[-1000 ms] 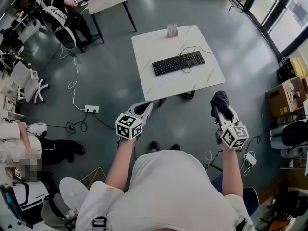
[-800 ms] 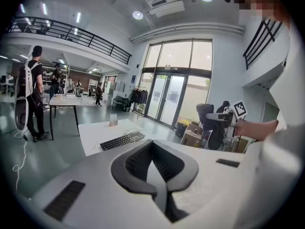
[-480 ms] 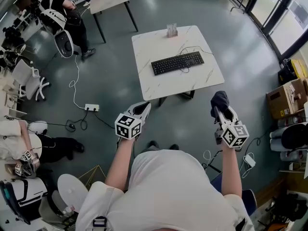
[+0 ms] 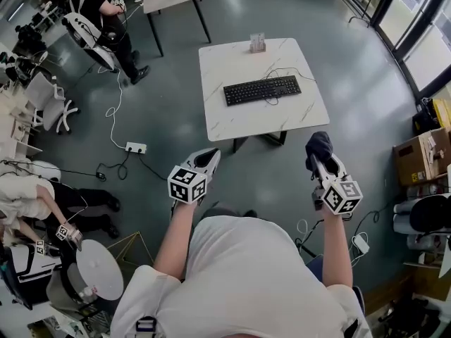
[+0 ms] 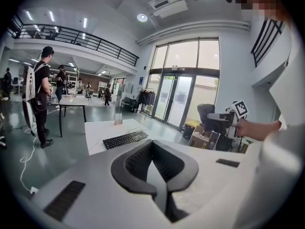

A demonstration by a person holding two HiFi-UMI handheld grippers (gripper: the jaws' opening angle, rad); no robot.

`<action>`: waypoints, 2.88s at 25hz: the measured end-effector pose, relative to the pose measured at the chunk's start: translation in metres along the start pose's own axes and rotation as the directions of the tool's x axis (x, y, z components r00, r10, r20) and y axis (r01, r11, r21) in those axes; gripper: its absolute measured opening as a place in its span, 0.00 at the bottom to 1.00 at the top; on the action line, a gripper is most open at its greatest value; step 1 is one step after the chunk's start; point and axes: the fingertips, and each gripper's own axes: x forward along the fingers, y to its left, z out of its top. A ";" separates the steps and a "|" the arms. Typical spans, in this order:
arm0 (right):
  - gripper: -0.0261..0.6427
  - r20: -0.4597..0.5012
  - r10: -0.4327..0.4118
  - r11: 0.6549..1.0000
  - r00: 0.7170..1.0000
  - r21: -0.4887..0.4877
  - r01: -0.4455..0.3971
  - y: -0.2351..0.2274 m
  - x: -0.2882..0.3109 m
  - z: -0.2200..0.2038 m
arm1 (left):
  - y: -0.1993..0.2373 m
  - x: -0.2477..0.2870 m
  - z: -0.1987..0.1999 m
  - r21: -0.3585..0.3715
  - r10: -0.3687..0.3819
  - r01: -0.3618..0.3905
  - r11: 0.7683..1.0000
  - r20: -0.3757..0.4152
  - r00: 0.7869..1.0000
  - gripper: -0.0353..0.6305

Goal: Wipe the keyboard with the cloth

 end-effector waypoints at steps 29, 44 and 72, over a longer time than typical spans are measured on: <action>0.27 -0.097 -0.006 1.000 0.995 0.006 0.007 -0.027 0.114 -0.001 | 0.079 0.078 0.041 0.010 -0.059 0.059 0.998 -0.012 0.998 0.06; 0.27 -0.139 -0.086 0.996 0.987 0.022 0.090 -0.025 0.220 0.019 | 0.177 0.141 0.074 0.038 -0.155 0.160 0.986 -0.096 0.983 0.06; 0.27 -0.313 0.173 0.985 0.934 0.027 -0.173 -0.013 0.360 -0.020 | 0.236 0.210 0.063 -0.085 -0.089 0.084 0.993 -0.068 0.994 0.06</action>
